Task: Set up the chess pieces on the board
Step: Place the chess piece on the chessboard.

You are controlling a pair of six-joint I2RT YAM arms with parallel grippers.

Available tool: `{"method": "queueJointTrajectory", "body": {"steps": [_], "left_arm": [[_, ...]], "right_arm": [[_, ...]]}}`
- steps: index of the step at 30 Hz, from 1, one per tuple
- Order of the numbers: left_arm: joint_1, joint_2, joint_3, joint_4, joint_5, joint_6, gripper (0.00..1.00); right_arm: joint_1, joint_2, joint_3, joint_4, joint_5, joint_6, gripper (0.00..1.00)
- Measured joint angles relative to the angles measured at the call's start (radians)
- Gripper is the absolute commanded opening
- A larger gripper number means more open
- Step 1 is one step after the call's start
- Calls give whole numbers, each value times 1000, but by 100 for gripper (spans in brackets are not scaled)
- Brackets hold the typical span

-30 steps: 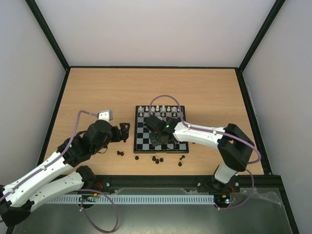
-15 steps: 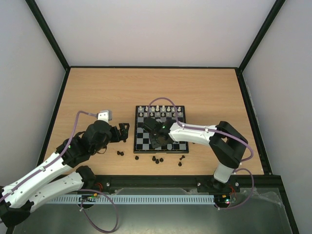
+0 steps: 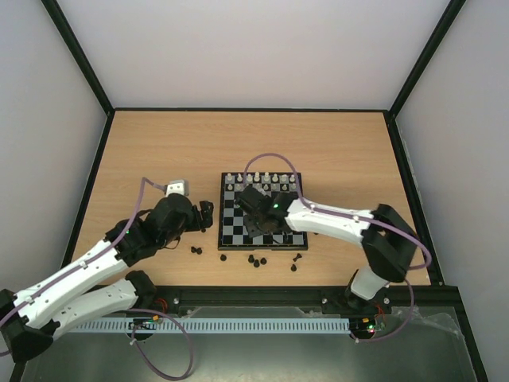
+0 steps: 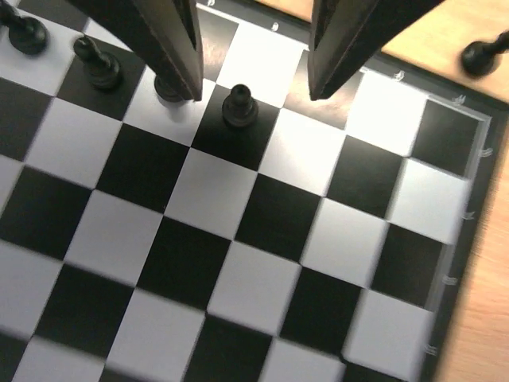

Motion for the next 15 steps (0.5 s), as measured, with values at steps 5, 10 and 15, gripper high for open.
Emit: {"method": "queueJointTrajectory", "body": {"steps": [5,10,15], "left_arm": [[11,76,-12,10,-27,-19,99],[63,137,-71,50,-35,-33,99],[120,227,-106,80,-32,-33,97]], "right_arm": [[0,-175,0,12,12,-2,54],[0,-232,0,16,29,-5,53],[0,-237,-3,11,45,-4,53]]}}
